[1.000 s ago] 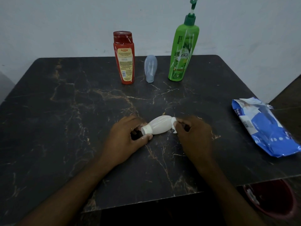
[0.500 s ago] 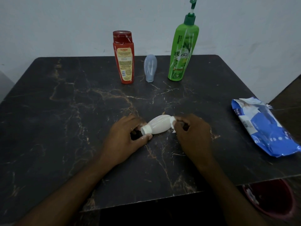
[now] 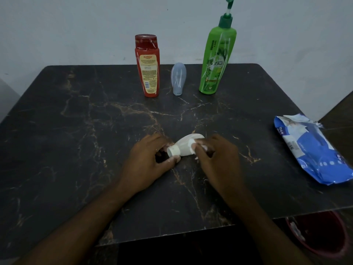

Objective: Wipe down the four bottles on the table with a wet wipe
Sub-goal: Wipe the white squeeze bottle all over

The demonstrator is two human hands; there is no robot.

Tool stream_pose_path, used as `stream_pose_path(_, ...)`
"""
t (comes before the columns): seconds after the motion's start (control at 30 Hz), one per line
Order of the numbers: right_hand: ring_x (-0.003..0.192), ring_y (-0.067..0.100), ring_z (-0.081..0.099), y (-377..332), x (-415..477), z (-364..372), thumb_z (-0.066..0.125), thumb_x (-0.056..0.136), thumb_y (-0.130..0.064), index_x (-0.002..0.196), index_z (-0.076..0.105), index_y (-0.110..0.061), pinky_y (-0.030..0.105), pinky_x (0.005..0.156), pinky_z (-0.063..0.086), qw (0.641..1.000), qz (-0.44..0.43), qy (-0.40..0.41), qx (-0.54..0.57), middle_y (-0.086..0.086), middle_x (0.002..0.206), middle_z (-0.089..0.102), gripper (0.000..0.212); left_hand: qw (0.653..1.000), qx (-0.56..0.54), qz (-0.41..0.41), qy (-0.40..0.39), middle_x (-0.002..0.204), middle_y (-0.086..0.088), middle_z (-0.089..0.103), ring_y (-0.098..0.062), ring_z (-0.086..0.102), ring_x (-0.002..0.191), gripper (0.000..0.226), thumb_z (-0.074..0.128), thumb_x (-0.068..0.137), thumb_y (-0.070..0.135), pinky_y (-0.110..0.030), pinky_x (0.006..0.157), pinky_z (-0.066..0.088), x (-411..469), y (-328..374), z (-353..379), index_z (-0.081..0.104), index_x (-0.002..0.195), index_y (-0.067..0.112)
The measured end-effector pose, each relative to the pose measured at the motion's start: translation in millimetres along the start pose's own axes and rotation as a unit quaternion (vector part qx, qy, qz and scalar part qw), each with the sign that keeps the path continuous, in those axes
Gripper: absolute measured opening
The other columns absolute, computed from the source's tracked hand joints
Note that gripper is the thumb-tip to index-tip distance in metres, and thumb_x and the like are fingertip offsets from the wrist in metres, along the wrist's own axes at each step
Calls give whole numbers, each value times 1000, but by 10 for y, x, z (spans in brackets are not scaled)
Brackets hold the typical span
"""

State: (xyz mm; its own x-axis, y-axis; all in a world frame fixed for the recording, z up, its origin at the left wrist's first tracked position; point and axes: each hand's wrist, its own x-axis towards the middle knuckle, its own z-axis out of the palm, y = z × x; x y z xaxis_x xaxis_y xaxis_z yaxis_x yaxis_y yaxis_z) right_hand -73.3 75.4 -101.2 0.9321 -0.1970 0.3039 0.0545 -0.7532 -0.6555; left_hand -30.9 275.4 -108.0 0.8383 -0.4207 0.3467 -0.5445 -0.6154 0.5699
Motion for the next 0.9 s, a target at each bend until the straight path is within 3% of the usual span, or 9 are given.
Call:
stream_pose_path(0.07,72,6,57,71,80,-35,67,92,-21,91,73,-12,25,70,53,999,31,19,-17,-2,85,65,10,1000,-1,0,-1,96,15,64,-6,59,87,31,73,83,48,-36,73,53,-2,-2,6,70,106,27)
stream_pose_path(0.13,72,5,55,79,100,-44,69,91,-19,94,74,-10,16,68,48,998,46,30,-26,0,87,67,11,1000,3,2,0,96,14,64,-6,59,86,32,73,83,48,-36,73,53,-5,1,6,70,106,26)
stream_pose_path(0.27,85,1,58,-129,-37,39,65,92,-24,103,74,-19,6,76,40,1000,-1,5,-9,-5,99,66,14,1000,8,7,5,96,13,65,-9,60,87,32,72,83,47,-35,74,52,-2,3,15,70,106,25)
stream_pose_path(0.43,87,4,60,-296,-147,143,61,94,-23,101,74,-21,15,77,46,998,-47,-30,17,-6,103,63,15,1000,13,16,0,96,19,61,-3,57,88,28,73,84,43,-29,76,49,-12,-16,19,69,106,27)
stream_pose_path(0.57,84,-1,55,-109,-14,61,65,93,-25,103,73,-20,3,74,38,1000,-16,-5,-13,-6,100,66,14,1000,19,15,-2,99,11,64,-9,58,90,31,78,84,40,-37,78,52,-5,-8,13,70,110,25)
stream_pose_path(0.7,74,5,53,53,123,-51,68,91,-20,98,73,-10,11,66,42,998,45,23,-31,2,92,66,14,1000,23,19,-5,99,12,64,-8,57,89,31,78,84,41,-35,75,51,-14,-16,16,70,110,25)
stream_pose_path(0.77,77,5,53,39,121,-50,67,92,-22,102,73,-10,8,66,40,998,56,23,-36,2,95,66,16,999,24,23,-6,99,11,64,-8,57,89,31,77,84,41,-34,76,51,-14,-16,20,70,110,24)
stream_pose_path(0.9,88,4,59,-185,-50,89,62,94,-25,104,73,-21,5,75,39,1000,-2,-6,-12,-4,104,65,16,999,34,27,-1,98,14,62,-5,54,88,31,71,85,46,-26,75,47,-9,-18,30,68,109,25)
